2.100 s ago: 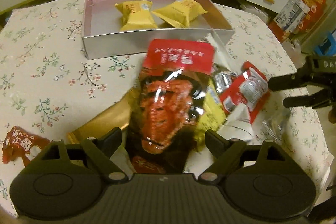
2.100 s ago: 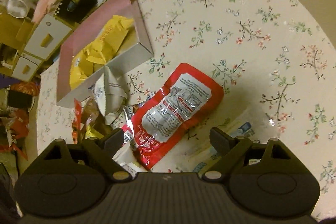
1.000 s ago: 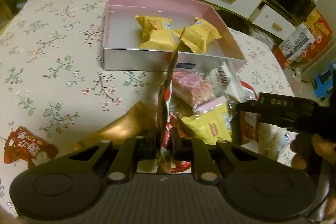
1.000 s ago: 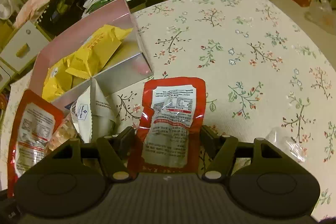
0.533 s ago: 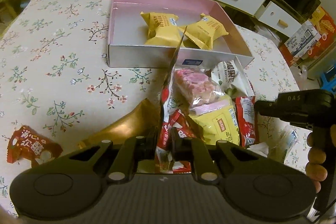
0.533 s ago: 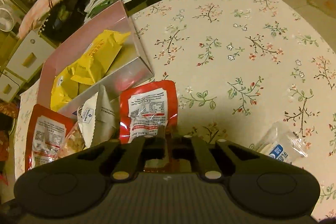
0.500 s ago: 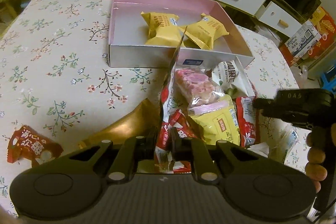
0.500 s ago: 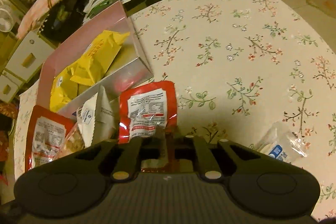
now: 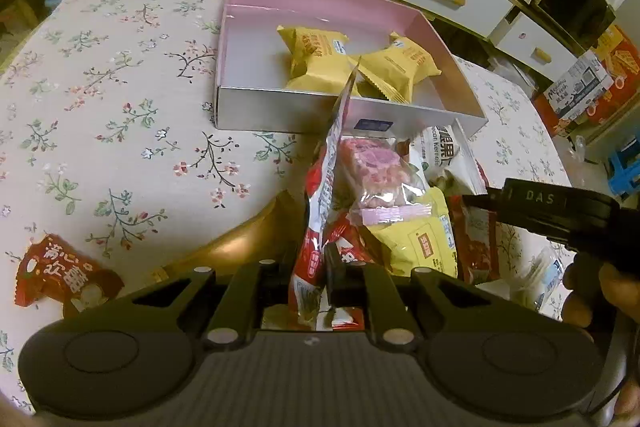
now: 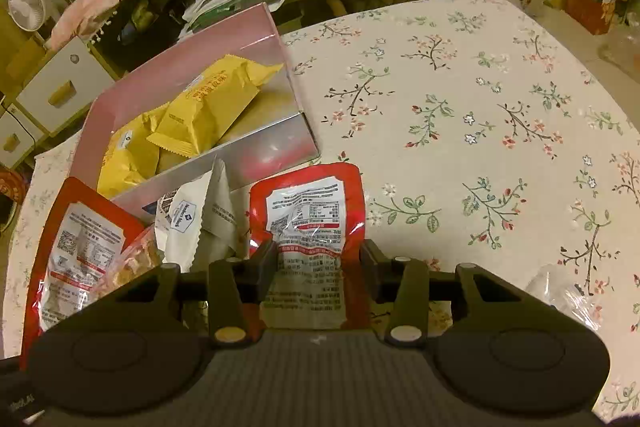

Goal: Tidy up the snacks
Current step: 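Grasp a red packet with the left tool while the right tool grasps another, then lift both red packets into the pink box and open both tools, then move both tools back over the remaining snacks on the table, then grasp a red wrapped candy with the left tool while the right grasps a white packet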

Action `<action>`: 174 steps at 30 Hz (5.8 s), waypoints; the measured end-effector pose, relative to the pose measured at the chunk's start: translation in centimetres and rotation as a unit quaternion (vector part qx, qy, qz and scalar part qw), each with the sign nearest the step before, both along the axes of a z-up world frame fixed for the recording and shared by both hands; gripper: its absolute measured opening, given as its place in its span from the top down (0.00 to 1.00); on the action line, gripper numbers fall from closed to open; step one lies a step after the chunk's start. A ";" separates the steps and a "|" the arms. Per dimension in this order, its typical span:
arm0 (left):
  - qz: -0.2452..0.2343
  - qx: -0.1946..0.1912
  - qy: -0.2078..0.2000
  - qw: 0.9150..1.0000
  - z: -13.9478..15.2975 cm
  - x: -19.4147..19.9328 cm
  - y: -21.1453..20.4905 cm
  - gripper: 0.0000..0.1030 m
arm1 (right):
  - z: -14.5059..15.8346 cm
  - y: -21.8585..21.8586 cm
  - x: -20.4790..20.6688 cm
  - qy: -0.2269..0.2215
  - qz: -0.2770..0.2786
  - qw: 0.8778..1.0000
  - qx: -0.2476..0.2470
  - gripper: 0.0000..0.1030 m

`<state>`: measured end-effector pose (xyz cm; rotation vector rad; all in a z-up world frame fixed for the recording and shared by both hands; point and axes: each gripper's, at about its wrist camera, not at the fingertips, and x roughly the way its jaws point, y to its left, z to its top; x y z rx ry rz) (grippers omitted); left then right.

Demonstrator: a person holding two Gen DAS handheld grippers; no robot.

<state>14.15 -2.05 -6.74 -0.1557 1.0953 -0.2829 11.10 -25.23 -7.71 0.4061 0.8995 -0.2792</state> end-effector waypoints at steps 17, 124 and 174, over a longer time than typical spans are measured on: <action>0.018 -0.025 -0.026 0.999 2.4 -0.5 1.0 0.86 | 0.6 -2.1 -0.7 -0.016 -0.013 0.998 0.059 0.97; 0.072 -0.093 -0.088 0.989 8.0 2.7 4.6 0.40 | 13.1 3.5 0.5 -0.104 0.134 0.985 0.024 0.24; 0.177 -0.015 0.035 0.983 2.1 -3.8 12.5 0.02 | 0.3 11.2 -4.7 0.090 0.328 0.927 -0.157 0.42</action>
